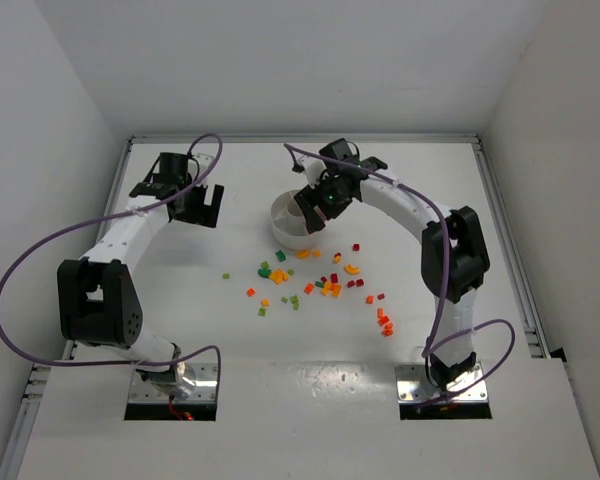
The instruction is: Sort the legos into containers by color
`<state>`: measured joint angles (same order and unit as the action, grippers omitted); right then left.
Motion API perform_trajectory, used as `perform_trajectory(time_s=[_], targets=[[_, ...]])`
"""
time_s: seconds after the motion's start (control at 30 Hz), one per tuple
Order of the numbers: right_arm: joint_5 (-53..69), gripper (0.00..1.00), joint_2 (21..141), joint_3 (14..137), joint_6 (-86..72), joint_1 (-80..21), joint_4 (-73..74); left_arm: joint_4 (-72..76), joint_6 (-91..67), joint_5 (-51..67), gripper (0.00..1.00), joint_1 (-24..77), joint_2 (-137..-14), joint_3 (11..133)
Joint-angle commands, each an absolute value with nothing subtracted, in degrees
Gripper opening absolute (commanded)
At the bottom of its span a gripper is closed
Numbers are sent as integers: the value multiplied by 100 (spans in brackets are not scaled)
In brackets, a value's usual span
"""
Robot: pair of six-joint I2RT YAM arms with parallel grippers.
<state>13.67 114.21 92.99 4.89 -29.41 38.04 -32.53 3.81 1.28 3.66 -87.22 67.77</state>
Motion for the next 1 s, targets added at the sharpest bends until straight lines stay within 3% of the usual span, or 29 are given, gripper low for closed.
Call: perform_trajectory(time_s=[0.0, 0.13, 0.3, 0.43, 0.6, 0.97], targets=[[1336, 75, 11110, 9571, 387, -2979, 3717, -3173, 334, 141, 100, 396, -8710, 7005], [1118, 75, 10241, 8679, 448, -2813, 3771, -3173, 334, 141, 100, 396, -8604, 7005], [827, 53, 9099, 6983, 878, -2760, 3981, -3173, 334, 88, 100, 396, -8552, 6891], [1019, 46, 8755, 6057, 1203, -2707, 4122, -3120, 334, 158, 100, 396, -8499, 6786], [1203, 45, 8701, 5327, 1853, -2847, 3841, -3067, 334, 333, 100, 396, -8499, 6785], [1318, 44, 9264, 5520, 3198, -3023, 3271, -3199, 650, 747, 100, 396, -8385, 6785]])
